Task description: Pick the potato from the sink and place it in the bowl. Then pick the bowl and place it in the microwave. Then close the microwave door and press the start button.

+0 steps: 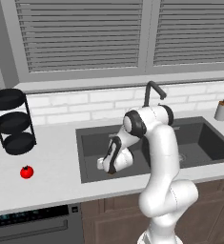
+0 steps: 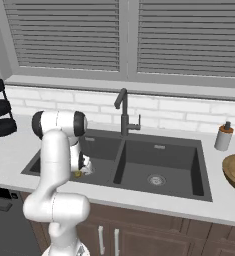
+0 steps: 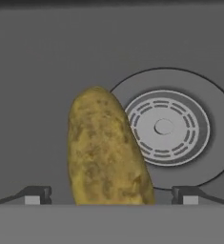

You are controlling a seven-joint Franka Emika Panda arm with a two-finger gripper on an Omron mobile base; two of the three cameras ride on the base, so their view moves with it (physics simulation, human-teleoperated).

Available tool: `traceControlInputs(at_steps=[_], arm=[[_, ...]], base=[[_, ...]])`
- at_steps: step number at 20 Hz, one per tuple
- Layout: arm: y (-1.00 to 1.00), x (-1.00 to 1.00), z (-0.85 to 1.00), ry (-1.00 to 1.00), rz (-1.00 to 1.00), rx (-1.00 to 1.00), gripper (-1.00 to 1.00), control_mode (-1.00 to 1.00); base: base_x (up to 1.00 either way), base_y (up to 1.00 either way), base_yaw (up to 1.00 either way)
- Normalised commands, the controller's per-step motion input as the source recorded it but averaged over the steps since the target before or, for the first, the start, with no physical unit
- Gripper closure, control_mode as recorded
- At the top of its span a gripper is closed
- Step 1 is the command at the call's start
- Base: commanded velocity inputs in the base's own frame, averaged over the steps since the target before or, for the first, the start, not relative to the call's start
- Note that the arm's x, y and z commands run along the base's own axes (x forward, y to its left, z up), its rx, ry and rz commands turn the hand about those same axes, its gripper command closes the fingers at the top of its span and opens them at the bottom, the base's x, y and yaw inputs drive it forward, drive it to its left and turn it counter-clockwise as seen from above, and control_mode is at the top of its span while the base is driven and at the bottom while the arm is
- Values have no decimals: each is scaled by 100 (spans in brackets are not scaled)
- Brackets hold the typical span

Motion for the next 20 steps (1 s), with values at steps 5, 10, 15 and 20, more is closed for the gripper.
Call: traceControlInputs(at_steps=[5, 10, 15, 20], arm=[[0, 18, -21, 0, 0, 0, -100, -100], [1, 14, -22, 0, 0, 0, 100, -100], [0, 0, -1, 0, 1, 0, 100, -100], [0, -7, 2, 0, 0, 0, 100, -100]], base=[[0, 0, 0], [0, 0, 0], [0, 0, 0], [0, 0, 0]])
